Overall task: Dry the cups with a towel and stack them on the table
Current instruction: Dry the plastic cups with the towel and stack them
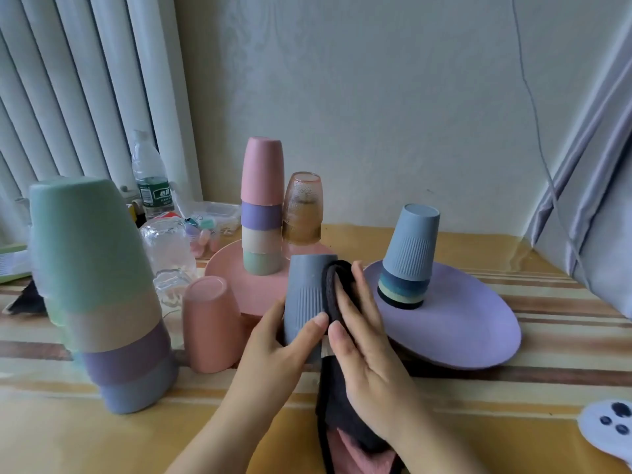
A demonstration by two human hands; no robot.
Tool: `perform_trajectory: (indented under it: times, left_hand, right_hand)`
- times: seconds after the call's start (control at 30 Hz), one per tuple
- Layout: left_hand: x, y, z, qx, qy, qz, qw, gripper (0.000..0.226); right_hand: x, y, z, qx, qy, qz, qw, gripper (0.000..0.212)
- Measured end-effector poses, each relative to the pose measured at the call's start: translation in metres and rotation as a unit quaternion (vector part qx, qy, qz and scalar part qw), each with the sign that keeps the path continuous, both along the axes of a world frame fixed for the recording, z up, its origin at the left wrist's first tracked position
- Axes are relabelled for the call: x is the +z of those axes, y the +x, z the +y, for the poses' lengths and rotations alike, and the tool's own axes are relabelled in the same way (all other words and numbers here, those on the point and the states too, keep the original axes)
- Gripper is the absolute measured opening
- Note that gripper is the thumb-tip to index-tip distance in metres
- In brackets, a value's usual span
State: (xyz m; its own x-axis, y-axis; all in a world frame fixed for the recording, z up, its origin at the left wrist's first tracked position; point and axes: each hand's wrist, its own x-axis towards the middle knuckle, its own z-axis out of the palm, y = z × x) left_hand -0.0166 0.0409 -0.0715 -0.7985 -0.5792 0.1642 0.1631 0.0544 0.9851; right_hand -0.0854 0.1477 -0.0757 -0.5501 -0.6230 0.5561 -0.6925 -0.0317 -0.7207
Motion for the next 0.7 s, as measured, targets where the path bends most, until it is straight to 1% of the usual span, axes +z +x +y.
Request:
perform_trajectory:
  times: [0.07, 0.1, 0.17, 0.23, 0.27, 0.3, 0.37, 0.43, 0.5, 0.6, 0.63, 0.7]
  left_hand:
    - [-0.004, 0.002, -0.003, -0.015, -0.04, -0.013, 0.999, 0.032]
    - [-0.004, 0.003, -0.003, -0.022, -0.051, -0.015, 0.998, 0.03]
    - [-0.003, 0.005, -0.003, -0.037, -0.068, -0.003, 0.997, 0.024]
    - [0.0, 0.007, 0.0, -0.063, -0.075, 0.008, 0.995, 0.031]
    - [0.0, 0.008, 0.001, -0.081, -0.076, 0.011, 0.994, 0.036]
    - [0.0, 0.01, 0.003, -0.1, -0.077, 0.012, 0.992, 0.038]
    - [-0.001, 0.012, 0.009, -0.137, -0.063, 0.018, 0.988, 0.036]
    - [0.0, 0.013, 0.011, -0.159, -0.033, 0.025, 0.986, 0.032]
    - [0.001, 0.012, 0.005, -0.158, -0.009, 0.032, 0.987, 0.035]
    - [-0.004, 0.009, -0.007, -0.128, 0.028, 0.051, 0.99, 0.059]
    - [-0.005, 0.008, -0.009, -0.115, 0.052, 0.053, 0.991, 0.064]
    - [-0.005, 0.007, -0.012, -0.092, 0.081, 0.062, 0.99, 0.064]
  right_hand:
    - [-0.004, 0.006, -0.005, -0.05, 0.012, 0.054, 0.997, 0.046]
    - [-0.004, 0.008, -0.006, -0.065, 0.013, 0.064, 0.996, 0.045]
    - [-0.004, 0.009, -0.005, -0.072, 0.013, 0.052, 0.996, 0.045]
    - [-0.001, 0.006, -0.002, -0.064, 0.003, 0.036, 0.997, 0.045]
    - [0.002, 0.002, 0.001, -0.053, -0.007, 0.006, 0.999, 0.043]
    - [0.006, -0.001, 0.004, -0.035, -0.024, -0.048, 0.998, 0.04]
    - [0.012, -0.009, 0.012, -0.018, -0.067, -0.16, 0.985, 0.035]
    - [0.013, -0.013, 0.018, -0.024, -0.109, -0.219, 0.969, 0.037]
    - [0.011, -0.01, 0.017, -0.015, -0.112, -0.24, 0.964, 0.041]
    - [0.007, -0.002, 0.008, -0.008, -0.083, -0.248, 0.965, 0.027]
    - [0.005, -0.001, 0.006, -0.008, -0.077, -0.246, 0.966, 0.028]
    - [0.001, 0.001, 0.004, 0.002, -0.059, -0.233, 0.971, 0.039]
